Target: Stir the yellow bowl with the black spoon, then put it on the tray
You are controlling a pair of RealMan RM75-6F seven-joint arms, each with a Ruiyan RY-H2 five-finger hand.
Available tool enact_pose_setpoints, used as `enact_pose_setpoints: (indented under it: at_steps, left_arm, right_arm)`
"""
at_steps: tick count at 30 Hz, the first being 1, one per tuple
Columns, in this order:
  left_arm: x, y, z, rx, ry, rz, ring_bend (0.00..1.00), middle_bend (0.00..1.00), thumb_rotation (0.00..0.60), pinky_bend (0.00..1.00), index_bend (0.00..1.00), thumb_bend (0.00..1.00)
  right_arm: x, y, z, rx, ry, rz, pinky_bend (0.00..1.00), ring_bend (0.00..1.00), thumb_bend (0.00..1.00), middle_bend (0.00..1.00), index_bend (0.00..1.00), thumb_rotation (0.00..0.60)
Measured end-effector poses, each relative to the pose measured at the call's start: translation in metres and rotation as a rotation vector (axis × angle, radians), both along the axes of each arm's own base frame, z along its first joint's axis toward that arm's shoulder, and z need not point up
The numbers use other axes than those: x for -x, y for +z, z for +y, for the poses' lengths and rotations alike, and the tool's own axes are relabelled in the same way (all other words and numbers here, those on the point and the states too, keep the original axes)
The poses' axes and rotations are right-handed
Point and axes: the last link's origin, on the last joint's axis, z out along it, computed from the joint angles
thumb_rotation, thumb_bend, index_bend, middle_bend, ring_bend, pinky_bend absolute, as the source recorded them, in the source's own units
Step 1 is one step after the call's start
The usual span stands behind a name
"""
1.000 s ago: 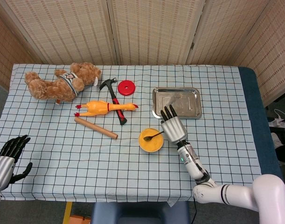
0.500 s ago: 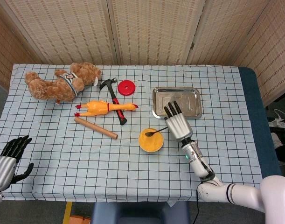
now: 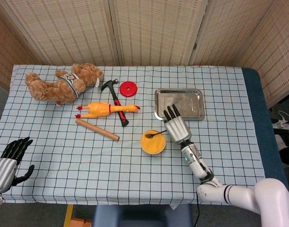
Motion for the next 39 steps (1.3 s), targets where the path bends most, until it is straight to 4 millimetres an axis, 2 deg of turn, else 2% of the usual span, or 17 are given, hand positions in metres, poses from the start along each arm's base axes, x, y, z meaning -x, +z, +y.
enact_pose_setpoints:
  at_steps: [6, 14, 27, 34, 39]
  left_arm:
    - [-0.002, -0.001, -0.001, 0.002, -0.006, -0.001, 0.0, 0.0, 0.6, 0.07, 0.0, 0.42]
    - [-0.003, -0.002, -0.002, 0.005, -0.011, 0.001, 0.0, 0.0, 0.6, 0.07, 0.0, 0.42]
    - [-0.001, -0.002, -0.001, 0.006, -0.001, 0.001, 0.0, 0.0, 0.6, 0.07, 0.0, 0.42]
    - [0.0, -0.003, 0.001, 0.011, 0.001, 0.004, 0.0, 0.0, 0.6, 0.07, 0.0, 0.42]
    - [-0.001, -0.002, 0.0, 0.007, 0.001, 0.002, 0.0, 0.0, 0.6, 0.07, 0.0, 0.42]
  right_arm:
    - [0.002, 0.002, 0.014, -0.071, -0.002, 0.008, 0.01, 0.0, 0.55, 0.14, 0.84, 0.6]
    - [0.002, 0.017, 0.028, -0.107, -0.002, 0.005, 0.01, 0.0, 0.55, 0.14, 0.84, 0.6]
    - [0.001, 0.021, 0.011, 0.028, 0.019, -0.008, 0.02, 0.0, 0.55, 0.15, 0.84, 0.6]
    - [0.008, 0.01, -0.004, 0.042, 0.006, 0.031, 0.02, 0.0, 0.55, 0.15, 0.84, 0.6]
    - [0.009, 0.003, 0.0, 0.015, 0.026, 0.043, 0.02, 0.0, 0.55, 0.15, 0.85, 0.6]
